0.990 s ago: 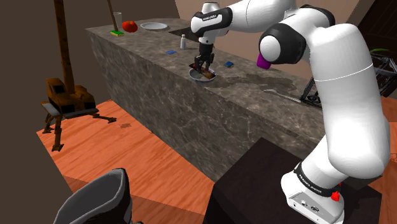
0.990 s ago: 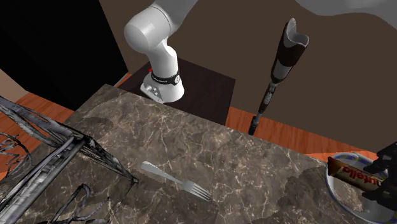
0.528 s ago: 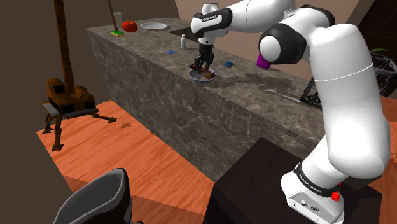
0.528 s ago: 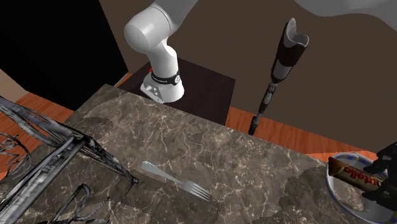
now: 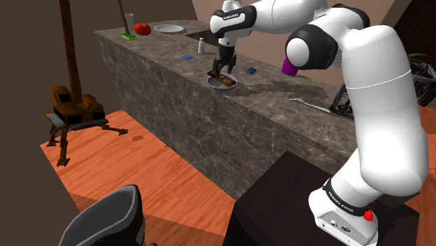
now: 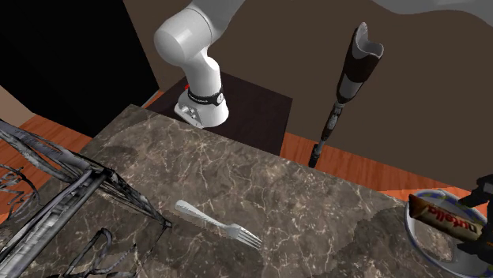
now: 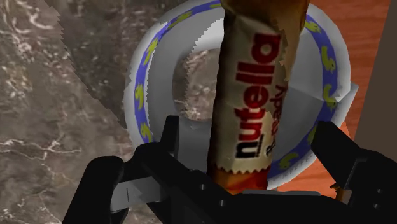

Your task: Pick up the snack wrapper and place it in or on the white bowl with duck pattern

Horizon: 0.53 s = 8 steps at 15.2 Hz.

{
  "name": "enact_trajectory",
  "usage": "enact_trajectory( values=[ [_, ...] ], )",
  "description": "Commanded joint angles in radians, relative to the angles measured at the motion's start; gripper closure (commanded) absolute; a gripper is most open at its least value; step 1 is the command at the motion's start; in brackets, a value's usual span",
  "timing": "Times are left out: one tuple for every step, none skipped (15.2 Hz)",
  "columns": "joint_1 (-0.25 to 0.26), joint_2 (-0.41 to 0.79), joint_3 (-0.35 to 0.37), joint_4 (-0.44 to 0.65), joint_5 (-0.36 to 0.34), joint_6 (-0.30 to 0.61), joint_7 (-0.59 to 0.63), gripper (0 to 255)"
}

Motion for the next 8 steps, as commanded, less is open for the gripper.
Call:
enact_trajectory(
  values=[
    [-0.005,-0.010,-0.003,0.045,-0.006,-0.054,0.007,0],
    [-0.008,-0.013,-0.005,0.067,-0.008,-0.078,0.010,0],
    [-0.008,-0.013,-0.005,0.067,-0.008,-0.078,0.010,0],
    [-0.007,-0.013,-0.005,0.066,-0.008,-0.078,0.010,0],
    [-0.008,-0.013,-0.005,0.067,-0.008,-0.078,0.010,0],
    [-0.008,-0.013,-0.005,0.067,-0.008,-0.078,0.010,0],
    [-0.008,-0.013,-0.005,0.067,-0.008,-0.078,0.010,0],
    [-0.008,-0.013,-0.005,0.067,-0.008,-0.078,0.010,0]
  ],
)
